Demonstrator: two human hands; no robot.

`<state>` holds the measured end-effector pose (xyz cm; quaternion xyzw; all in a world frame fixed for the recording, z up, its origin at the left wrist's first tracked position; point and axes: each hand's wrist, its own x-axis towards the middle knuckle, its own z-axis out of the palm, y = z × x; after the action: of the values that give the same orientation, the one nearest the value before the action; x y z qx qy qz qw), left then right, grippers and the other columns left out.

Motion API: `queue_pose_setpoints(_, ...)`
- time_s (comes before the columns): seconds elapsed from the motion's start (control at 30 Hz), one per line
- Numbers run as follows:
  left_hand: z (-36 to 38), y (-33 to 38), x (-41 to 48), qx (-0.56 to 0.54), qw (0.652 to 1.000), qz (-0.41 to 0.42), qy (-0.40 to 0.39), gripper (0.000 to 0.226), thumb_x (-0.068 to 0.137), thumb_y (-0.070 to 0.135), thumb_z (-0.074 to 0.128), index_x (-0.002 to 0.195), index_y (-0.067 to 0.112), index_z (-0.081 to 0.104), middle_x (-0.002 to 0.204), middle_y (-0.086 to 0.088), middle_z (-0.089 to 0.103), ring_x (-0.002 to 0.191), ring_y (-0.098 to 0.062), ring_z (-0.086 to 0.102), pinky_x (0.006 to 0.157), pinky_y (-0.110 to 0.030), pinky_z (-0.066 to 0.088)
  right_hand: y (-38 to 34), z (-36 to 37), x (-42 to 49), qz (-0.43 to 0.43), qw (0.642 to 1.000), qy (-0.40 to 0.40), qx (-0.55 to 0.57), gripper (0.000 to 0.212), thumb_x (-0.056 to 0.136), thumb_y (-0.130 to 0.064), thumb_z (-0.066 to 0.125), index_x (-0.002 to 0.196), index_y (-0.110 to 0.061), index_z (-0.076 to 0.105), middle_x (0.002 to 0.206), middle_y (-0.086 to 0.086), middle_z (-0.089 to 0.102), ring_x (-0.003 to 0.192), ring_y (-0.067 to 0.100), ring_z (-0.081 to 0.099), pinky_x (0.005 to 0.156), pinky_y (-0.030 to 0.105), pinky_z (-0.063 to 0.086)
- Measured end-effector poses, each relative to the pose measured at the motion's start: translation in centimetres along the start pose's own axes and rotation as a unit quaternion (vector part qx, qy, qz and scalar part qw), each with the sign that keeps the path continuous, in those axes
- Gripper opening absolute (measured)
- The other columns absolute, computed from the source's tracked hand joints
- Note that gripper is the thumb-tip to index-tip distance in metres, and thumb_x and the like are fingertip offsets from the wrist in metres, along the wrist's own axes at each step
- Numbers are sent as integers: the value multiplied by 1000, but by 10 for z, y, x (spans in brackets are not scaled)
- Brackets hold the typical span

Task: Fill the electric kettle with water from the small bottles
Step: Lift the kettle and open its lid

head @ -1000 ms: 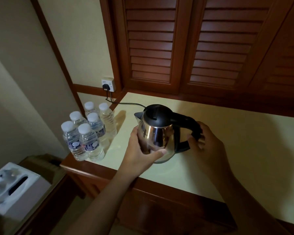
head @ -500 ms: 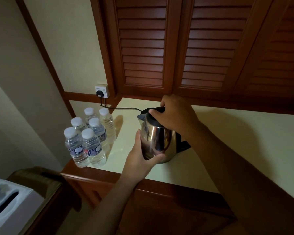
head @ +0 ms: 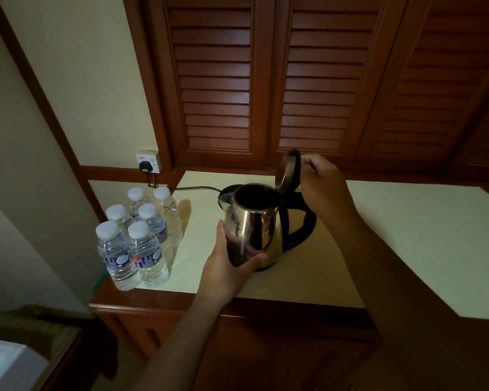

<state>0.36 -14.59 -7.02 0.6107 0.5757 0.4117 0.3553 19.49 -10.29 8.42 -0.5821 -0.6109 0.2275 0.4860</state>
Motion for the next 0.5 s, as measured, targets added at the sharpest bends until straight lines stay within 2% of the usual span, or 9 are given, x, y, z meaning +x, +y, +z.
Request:
queue_pose_setpoints(0.1, 0, 2, -1, 9, 1000, -2, -3, 120, 76, 64, 83, 161, 49, 0, 154, 9, 55, 137, -20, 57, 113, -45, 49, 13, -7, -12, 17, 999, 16, 23, 31, 107, -38, 40, 109, -26, 68, 95, -15, 64, 89, 2, 59, 69, 20, 38)
queue_pose_setpoints(0.17, 0, 1, -1, 9, 1000, -6, -1, 121, 77, 63, 83, 163, 46, -2, 155, 8, 54, 139, -19, 55, 114, -41, 48, 25, -9, -22, 34, 998, 38, 25, 29, 108, -37, 39, 119, -30, 65, 107, -19, 63, 103, 5, 58, 77, 15, 39)
queue_pose_setpoints(0.23, -1, 1, -2, 8, 1000, -2, 1, 116, 78, 59, 84, 163, 43, 6, 149, 10, 59, 136, -16, 57, 112, -39, 50, 38, -4, -41, 20, 997, 76, 23, 31, 107, -31, 43, 132, -28, 61, 124, -18, 59, 117, 3, 52, 92, 16, 39)
queue_pose_setpoints(0.27, 0, 0, -4, 10, 1000, 5, 7, 106, 80, 56, 84, 160, 38, 17, 141, 12, 64, 130, -12, 61, 109, -38, 52, 43, 0, -55, -8, 995, 103, 17, 32, 107, -28, 45, 135, -25, 59, 128, -17, 56, 119, 1, 50, 97, 16, 38)
queue_pose_setpoints(0.33, 1, -2, -7, 14, 999, 24, 42, 66, 84, 45, 84, 138, 33, 46, 122, 16, 70, 113, -6, 68, 97, -39, 59, 56, 14, -83, -68, 987, 143, -6, 29, 105, -22, 50, 132, -20, 61, 125, -13, 59, 116, 2, 53, 95, 17, 41)
queue_pose_setpoints(0.4, 0, -5, -9, -5, 997, 35, 71, 48, 85, 43, 83, 124, 35, 55, 120, 13, 69, 110, -7, 69, 93, -43, 61, 69, 31, -105, -60, 989, 131, -17, 27, 104, -24, 52, 129, -21, 60, 117, -11, 59, 110, 4, 55, 91, 23, 48)
queue_pose_setpoints(0.47, -2, -6, -7, -17, 996, 38, 74, 51, 84, 49, 82, 125, 32, 58, 123, 10, 67, 117, -11, 67, 98, -45, 59, 81, 48, -118, -28, 997, 73, -20, 28, 104, -27, 52, 131, -27, 56, 120, -15, 56, 111, -4, 53, 90, 25, 49)
queue_pose_setpoints(0.5, -2, -8, -5, -20, 996, 40, 76, 52, 84, 51, 82, 125, 30, 58, 123, 9, 67, 118, -13, 66, 99, -46, 59, 85, 54, -121, -22, 999, 40, -25, 30, 104, -29, 51, 134, -32, 52, 123, -18, 52, 113, -9, 50, 90, 21, 47)
